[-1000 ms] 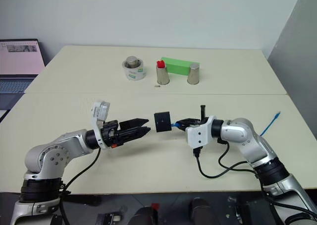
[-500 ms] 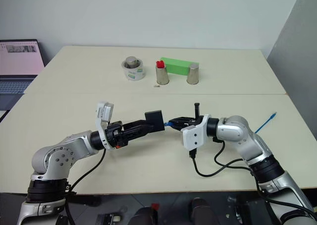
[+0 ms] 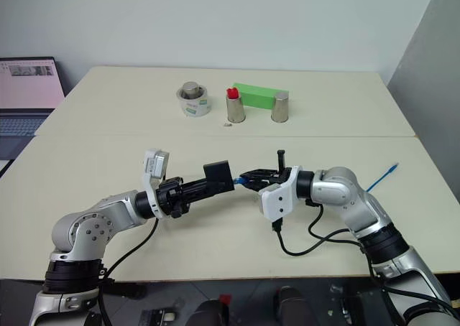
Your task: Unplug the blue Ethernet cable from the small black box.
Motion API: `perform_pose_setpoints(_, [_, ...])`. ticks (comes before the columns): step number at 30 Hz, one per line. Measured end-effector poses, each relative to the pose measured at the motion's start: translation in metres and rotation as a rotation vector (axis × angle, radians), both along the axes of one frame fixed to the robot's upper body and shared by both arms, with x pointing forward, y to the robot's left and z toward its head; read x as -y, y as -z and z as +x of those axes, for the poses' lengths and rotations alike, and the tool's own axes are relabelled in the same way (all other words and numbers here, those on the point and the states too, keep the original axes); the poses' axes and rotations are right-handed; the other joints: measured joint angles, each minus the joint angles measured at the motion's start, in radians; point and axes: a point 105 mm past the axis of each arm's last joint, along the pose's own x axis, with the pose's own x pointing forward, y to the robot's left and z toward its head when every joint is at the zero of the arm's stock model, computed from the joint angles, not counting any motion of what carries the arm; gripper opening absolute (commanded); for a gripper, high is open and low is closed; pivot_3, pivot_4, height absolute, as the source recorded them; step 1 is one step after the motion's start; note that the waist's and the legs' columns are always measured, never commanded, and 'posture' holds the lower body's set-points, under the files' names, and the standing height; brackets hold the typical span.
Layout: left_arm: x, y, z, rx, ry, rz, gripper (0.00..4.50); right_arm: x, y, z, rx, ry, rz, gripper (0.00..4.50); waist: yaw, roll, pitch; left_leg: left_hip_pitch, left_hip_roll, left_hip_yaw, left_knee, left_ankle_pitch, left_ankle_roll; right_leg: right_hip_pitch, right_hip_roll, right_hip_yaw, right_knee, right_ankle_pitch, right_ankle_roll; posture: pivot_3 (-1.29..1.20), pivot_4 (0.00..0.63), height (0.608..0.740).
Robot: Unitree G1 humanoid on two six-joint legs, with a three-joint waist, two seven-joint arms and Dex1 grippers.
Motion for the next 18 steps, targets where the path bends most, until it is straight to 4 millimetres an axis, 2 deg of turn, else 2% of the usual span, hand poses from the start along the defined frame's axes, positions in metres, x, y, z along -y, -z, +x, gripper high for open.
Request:
perform_pose_setpoints(6, [-0.003,0.002,-0.002,0.018,0.026,0.051,0.80,0.008,-0.004,-0.006,-0.077,-0.003,-0.019,2.92,0.001,0.000,0.000,0.000,0.000,0.000,0.000,0.000,0.000,0.000,0.000,0.000,0.000,0.000,0.000,0.00,0.150,0.740])
perform_pose_setpoints(8, [-0.003,0.004,-0.005,0.026,0.053,0.081,0.80,0.013,-0.005,-0.011,-0.171,0.016,-0.010,2.94,0.002,0.000,0.000,0.000,0.000,-0.001,0.000,0.000,0.000,0.000,0.000,0.000,0.000,0.000,0.000,0.00,0.150,0.740])
perform_pose_setpoints(11, [-0.004,0.006,-0.008,0.080,0.107,0.140,0.80,0.020,-0.008,-0.021,-0.492,0.079,0.104,2.94,0.003,0.000,0.000,0.000,0.000,-0.001,0.000,0.000,0.000,0.000,0.000,0.000,0.000,0.000,0.000,0.00,0.150,0.740])
perform_pose_setpoints(15, [-0.001,0.002,-0.008,0.202,0.192,0.206,0.80,0.016,-0.018,-0.028,-0.864,0.109,0.276,2.94,0.003,0.000,0.000,0.000,0.000,-0.001,0.000,0.000,0.000,0.000,0.000,-0.001,0.001,0.000,-0.001,0.00,0.150,0.740])
perform_pose_setpoints(18, [0.005,-0.005,-0.012,0.288,0.274,0.222,0.80,0.011,-0.011,-0.028,-1.062,0.144,0.330,2.94,0.003,0.000,0.000,0.000,0.000,0.000,0.000,0.000,0.000,0.000,0.000,-0.001,0.000,0.000,-0.001,0.00,0.150,0.740])
